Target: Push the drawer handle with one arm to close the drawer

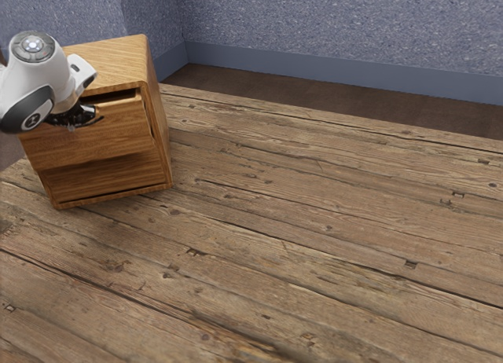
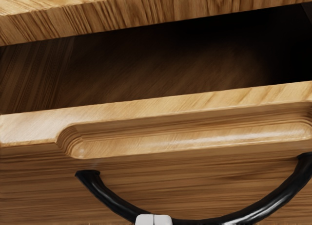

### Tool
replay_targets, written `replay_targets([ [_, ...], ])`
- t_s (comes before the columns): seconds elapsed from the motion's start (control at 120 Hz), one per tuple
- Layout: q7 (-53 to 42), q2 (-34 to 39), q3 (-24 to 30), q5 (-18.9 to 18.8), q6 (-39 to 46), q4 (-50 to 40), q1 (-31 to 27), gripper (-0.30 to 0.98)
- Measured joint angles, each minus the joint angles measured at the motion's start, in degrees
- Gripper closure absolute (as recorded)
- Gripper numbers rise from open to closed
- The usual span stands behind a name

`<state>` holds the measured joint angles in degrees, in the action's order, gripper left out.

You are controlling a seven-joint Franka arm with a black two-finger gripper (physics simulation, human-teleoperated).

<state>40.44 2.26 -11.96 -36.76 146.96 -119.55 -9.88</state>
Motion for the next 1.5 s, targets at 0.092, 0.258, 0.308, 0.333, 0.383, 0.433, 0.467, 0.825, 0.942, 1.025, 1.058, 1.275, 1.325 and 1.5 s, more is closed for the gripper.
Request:
replay_targets([
  [0.092,0.0,-0.8,0.0,-0.3,0.2,0.7,-0.1,0.78],
  [0.258,-0.1,-2.5,0.1,-0.5,0.8,1.9,-0.8,0.79],
  [0.308,-0.1,-3.1,0.0,-0.6,1.2,2.2,-1.0,0.79],
  [0.333,-0.1,-3.4,0.0,-0.7,1.4,2.5,-1.1,0.78],
  [0.383,-0.1,-3.9,0.0,-1.2,1.7,3.0,-1.3,0.78],
  [0.433,-0.1,-4.3,0.0,-1.5,2.0,3.4,-1.4,0.78],
  [0.467,-0.1,-4.5,0.0,-1.7,2.2,3.7,-1.4,0.78],
  [0.825,-0.2,-7.1,0.0,-2.8,3.0,6.7,-1.3,0.78],
  [0.942,-0.1,-7.4,0.0,-2.7,2.9,7.0,-1.4,0.78],
  [1.025,-0.1,-6.1,0.2,-1.0,0.7,6.6,-0.4,0.78],
  [1.058,-0.1,-4.7,0.2,0.3,-1.1,6.5,0.4,0.78],
  [1.275,0.0,6.2,-4.4,10.8,-18.0,6.1,15.6,0.78],
  [1.325,0.2,8.5,-10.8,12.3,-21.8,6.2,24.9,0.78],
  [1.5,0.7,11.1,-16.4,18.1,-36.2,11.5,34.8,0.78],
])
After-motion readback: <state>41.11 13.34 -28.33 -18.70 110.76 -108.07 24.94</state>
